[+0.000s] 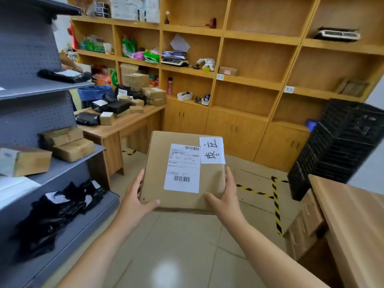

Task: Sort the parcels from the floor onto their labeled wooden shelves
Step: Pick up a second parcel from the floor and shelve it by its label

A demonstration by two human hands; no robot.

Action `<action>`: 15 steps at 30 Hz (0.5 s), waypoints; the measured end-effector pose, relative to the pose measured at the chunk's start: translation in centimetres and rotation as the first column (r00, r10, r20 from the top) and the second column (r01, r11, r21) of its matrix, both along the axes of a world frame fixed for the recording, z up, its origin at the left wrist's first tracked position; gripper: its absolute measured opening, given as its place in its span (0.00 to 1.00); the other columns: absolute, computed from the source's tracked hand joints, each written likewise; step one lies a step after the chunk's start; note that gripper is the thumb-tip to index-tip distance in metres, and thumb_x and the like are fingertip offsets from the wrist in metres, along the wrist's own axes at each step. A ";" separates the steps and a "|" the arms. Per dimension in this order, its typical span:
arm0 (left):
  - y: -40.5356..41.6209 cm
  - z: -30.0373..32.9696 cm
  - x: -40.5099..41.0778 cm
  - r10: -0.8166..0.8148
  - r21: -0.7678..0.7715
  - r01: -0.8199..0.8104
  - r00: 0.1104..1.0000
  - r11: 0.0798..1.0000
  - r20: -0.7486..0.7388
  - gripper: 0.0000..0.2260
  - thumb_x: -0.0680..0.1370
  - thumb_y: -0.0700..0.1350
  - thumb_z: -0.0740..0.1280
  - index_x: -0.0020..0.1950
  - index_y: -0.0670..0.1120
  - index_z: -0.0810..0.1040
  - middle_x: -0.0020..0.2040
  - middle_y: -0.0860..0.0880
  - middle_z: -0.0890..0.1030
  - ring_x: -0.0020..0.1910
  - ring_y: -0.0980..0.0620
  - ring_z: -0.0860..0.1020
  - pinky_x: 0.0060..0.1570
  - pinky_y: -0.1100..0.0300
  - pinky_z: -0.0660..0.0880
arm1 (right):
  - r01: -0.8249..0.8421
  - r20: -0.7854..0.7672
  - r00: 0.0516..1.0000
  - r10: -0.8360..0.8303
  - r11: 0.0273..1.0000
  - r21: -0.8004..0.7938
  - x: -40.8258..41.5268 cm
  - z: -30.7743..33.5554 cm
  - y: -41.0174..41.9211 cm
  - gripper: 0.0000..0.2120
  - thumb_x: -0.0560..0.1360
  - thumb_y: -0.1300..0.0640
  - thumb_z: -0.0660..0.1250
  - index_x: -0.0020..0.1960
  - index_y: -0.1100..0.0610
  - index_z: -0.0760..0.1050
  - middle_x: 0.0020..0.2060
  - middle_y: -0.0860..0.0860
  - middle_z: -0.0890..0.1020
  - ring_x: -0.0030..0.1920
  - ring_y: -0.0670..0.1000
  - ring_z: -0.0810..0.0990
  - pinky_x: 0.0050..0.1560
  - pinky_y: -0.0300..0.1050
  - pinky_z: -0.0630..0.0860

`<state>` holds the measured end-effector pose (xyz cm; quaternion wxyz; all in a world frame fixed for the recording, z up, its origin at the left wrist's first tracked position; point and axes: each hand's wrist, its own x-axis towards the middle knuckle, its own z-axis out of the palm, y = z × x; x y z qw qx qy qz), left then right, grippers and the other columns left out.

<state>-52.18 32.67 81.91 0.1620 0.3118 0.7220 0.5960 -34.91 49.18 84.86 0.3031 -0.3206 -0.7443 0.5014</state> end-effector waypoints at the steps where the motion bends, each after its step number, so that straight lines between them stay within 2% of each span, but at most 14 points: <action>1: 0.4 0.1 -0.8 -0.027 0.004 0.027 1.000 1.000 0.008 0.42 0.68 0.38 0.74 0.74 0.58 0.56 0.71 0.52 0.64 0.66 0.56 0.65 0.62 0.59 0.64 | 0.026 0.011 1.000 -0.027 0.999 0.034 -0.3 0.3 0.0 0.41 0.71 0.63 0.68 0.75 0.45 0.49 0.68 0.43 0.60 0.60 0.35 0.63 0.49 0.22 0.66; 3: 1.3 0.1 -2.2 -0.078 0.008 0.078 0.997 0.997 0.012 0.42 0.67 0.39 0.75 0.72 0.61 0.57 0.71 0.52 0.65 0.66 0.56 0.66 0.62 0.59 0.65 | 0.076 0.048 0.996 -0.082 0.990 0.115 -0.8 0.6 0.1 0.38 0.72 0.63 0.68 0.74 0.46 0.52 0.70 0.45 0.60 0.59 0.34 0.62 0.50 0.20 0.63; 7: 3.5 0.8 -3.6 -0.141 0.014 0.142 0.989 0.990 -0.041 0.41 0.66 0.40 0.75 0.71 0.61 0.59 0.67 0.56 0.64 0.65 0.57 0.66 0.61 0.61 0.64 | 0.149 0.097 0.980 -0.174 0.965 0.217 -1.2 1.1 0.6 0.32 0.73 0.63 0.67 0.72 0.47 0.58 0.72 0.49 0.58 0.49 0.25 0.65 0.44 0.16 0.63; 8: 4.1 1.0 -3.7 -0.154 0.014 0.155 0.987 0.988 -0.053 0.41 0.66 0.39 0.74 0.72 0.61 0.58 0.67 0.56 0.64 0.64 0.58 0.66 0.60 0.62 0.63 | 0.166 0.101 0.976 -0.193 0.959 0.228 -1.2 1.2 0.8 0.31 0.73 0.63 0.67 0.71 0.46 0.59 0.72 0.49 0.58 0.50 0.26 0.66 0.44 0.16 0.63; 11: 5.7 1.5 -3.9 -0.198 -0.004 0.198 0.974 0.980 -0.109 0.41 0.67 0.39 0.74 0.73 0.59 0.57 0.66 0.56 0.62 0.61 0.60 0.64 0.59 0.64 0.62 | 0.213 0.103 0.964 -0.245 0.943 0.257 -1.1 1.5 1.5 0.30 0.73 0.62 0.67 0.70 0.45 0.60 0.72 0.48 0.58 0.59 0.38 0.62 0.44 0.16 0.61; 15: 8.1 1.9 -4.5 -0.273 -0.042 0.270 0.942 0.962 -0.197 0.41 0.68 0.41 0.74 0.74 0.57 0.56 0.72 0.59 0.54 0.65 0.66 0.56 0.62 0.65 0.58 | 0.253 0.079 0.956 -0.281 0.933 0.256 -1.3 1.5 2.9 0.31 0.74 0.61 0.67 0.71 0.44 0.59 0.73 0.47 0.57 0.62 0.38 0.58 0.54 0.26 0.58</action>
